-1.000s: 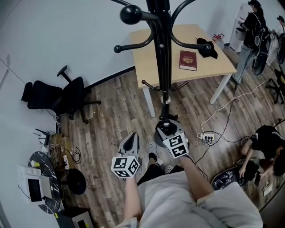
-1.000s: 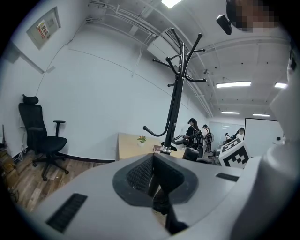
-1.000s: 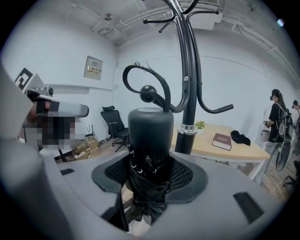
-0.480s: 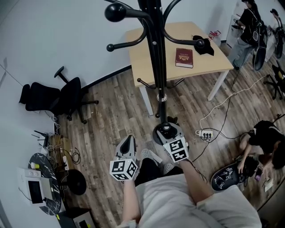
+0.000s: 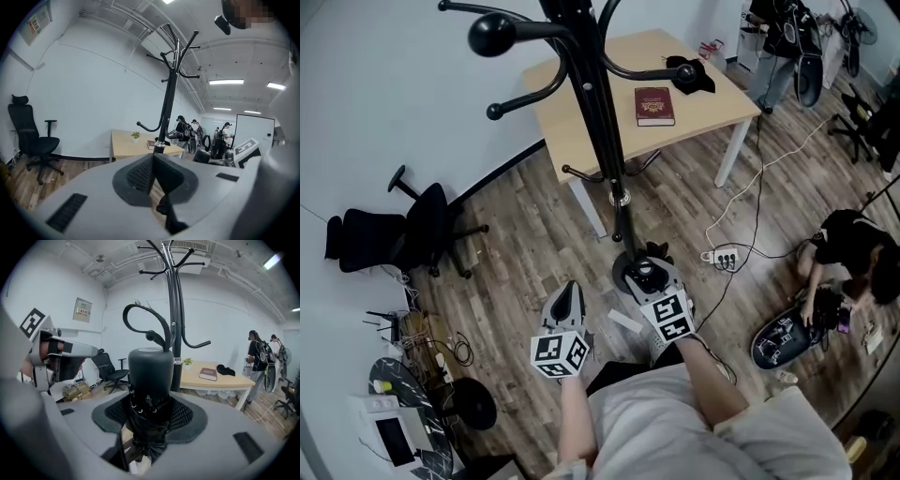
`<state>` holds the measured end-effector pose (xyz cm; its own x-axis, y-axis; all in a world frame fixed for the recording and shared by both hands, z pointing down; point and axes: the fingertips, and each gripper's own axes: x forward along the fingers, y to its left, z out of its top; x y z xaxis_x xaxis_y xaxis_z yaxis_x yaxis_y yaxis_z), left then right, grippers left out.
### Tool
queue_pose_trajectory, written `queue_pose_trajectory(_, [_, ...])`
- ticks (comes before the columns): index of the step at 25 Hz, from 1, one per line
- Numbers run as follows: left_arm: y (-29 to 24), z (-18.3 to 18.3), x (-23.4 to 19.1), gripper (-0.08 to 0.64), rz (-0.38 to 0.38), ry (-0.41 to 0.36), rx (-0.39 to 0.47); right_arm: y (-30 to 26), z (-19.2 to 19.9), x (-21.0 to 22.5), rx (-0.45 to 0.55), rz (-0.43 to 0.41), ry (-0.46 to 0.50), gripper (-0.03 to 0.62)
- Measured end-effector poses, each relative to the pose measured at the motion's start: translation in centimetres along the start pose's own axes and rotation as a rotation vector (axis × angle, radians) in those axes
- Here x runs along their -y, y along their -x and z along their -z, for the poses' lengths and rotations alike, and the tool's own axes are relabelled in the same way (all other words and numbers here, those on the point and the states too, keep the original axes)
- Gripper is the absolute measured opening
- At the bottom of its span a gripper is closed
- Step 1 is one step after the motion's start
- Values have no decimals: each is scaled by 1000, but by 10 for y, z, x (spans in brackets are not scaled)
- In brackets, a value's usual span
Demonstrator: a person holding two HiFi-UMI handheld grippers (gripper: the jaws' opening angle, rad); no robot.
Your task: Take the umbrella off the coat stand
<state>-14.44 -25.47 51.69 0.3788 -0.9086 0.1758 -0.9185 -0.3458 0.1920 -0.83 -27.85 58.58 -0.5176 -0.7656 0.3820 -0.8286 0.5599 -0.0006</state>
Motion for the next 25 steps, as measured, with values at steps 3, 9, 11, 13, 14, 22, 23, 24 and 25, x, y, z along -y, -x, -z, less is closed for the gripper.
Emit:
queue_pose_trajectory(3, [10,1,-4,21,40,-8,-24,9,5,-6,-6,54,-42,229])
queue_pose_trajectory(9, [30,-3,-21,21,99,-15,-48,19,10,-25,-25,150,-91,229])
queue_pose_trajectory(11, [39,-6,-22,21,124,-22,-51,26,13,-34,-26,176,-107,228])
queue_pose_trajectory(13, [47,-9,-25,21,145,-26,-50,33,14,-44,-22,197,-126,227])
queue_pose_trajectory(14, [51,-10,-27,21,153,-26,-49,36,14,-50,-18,206,-131,227])
queue_pose_trajectory(22, [78,5,-28,21,216,-4,-66,55,20,-97,-7,211,-130,229])
queue_pose_trajectory(23, [82,7,-28,21,220,2,-66,58,20,-102,-3,208,-132,227])
queue_pose_trajectory(24, [88,9,-27,21,224,7,-67,62,21,-108,-1,207,-133,227])
queue_pose_trajectory(25, [94,11,-27,21,226,11,-67,66,22,-114,-2,207,-130,227])
